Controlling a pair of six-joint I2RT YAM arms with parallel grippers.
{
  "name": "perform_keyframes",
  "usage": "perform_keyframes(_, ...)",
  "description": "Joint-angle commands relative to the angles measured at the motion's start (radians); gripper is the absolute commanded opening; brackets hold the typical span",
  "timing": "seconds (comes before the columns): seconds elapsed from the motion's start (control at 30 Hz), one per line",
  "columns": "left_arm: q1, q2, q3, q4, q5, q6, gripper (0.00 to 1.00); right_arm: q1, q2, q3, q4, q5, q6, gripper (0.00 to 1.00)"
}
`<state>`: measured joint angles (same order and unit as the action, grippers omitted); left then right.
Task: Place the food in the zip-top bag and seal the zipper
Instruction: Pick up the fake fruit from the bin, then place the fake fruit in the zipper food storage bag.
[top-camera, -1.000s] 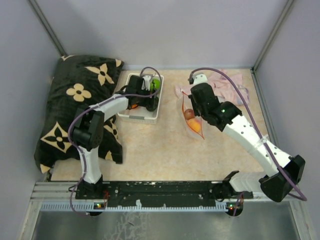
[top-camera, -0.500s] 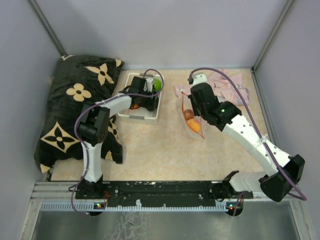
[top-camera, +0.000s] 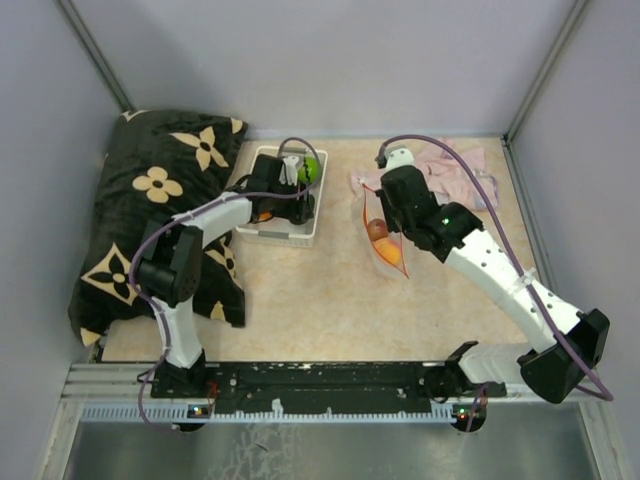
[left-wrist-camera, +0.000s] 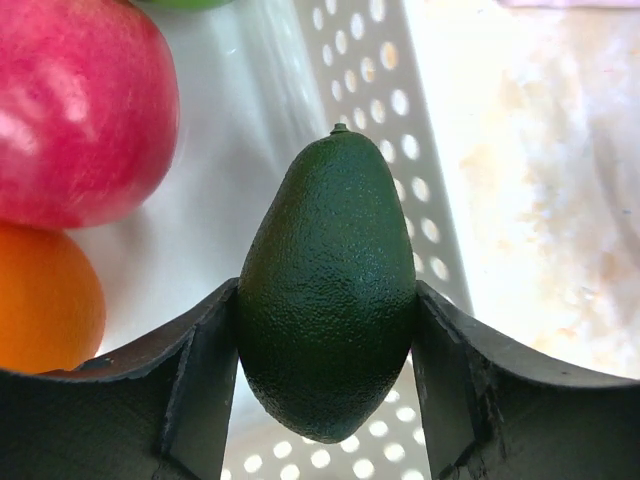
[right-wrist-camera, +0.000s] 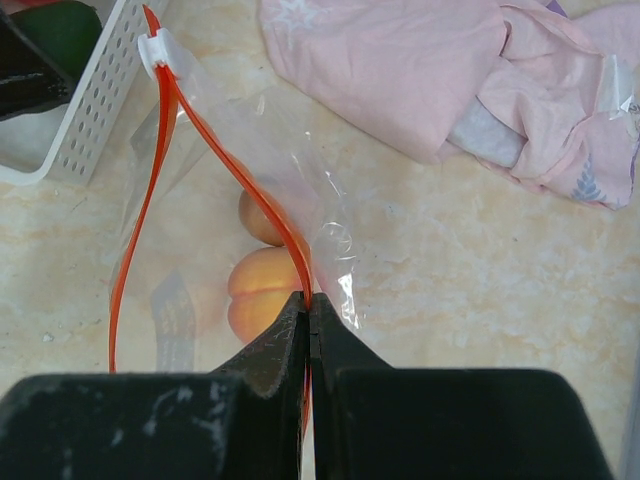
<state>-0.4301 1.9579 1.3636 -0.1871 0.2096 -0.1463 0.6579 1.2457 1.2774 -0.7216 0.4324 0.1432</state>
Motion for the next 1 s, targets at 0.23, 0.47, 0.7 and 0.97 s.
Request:
perform_keyframes(0.23,0.003,-0.284,-0.195,0.107,0.1,-0.144,0.47,0.001,-0.001,0.006,0.057,0.014,0.022,0.0)
perform_keyframes(0.47,-0.021,-0.497,-0.354,0.258,0.18,-0.264,0.47,0.01,0.014,0.006,0.066,0.008,0.036,0.0)
perform_keyframes(0.7,-0.08,-0.653,-0.454,0.398,0.249,-0.388,0.47,0.019,0.033,0.014,0.085,-0.016,0.048,0.0)
perform_keyframes(0.97,-0.204,-0.716,-0.443,0.427,0.194,-0.402,0.47,0.031,0.052,0.01,0.124,-0.063,0.081,0.0)
